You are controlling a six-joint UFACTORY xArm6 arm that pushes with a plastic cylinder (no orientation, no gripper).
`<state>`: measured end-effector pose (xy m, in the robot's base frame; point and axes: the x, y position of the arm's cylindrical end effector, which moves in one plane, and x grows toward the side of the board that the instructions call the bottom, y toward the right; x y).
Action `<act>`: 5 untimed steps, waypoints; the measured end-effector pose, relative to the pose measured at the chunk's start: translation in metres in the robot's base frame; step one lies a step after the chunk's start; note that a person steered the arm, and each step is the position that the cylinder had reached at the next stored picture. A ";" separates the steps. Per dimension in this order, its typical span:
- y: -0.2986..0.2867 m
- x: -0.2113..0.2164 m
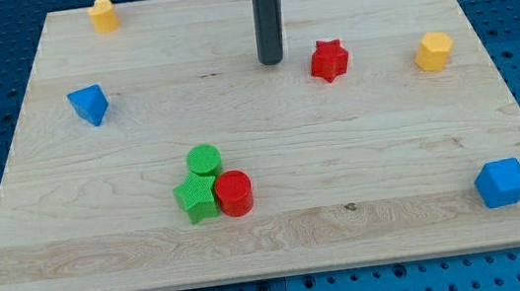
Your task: Move the red star towards down
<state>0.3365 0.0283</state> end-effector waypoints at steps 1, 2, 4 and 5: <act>0.033 -0.009; 0.072 -0.009; 0.106 0.016; 0.081 0.030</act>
<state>0.3670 0.1096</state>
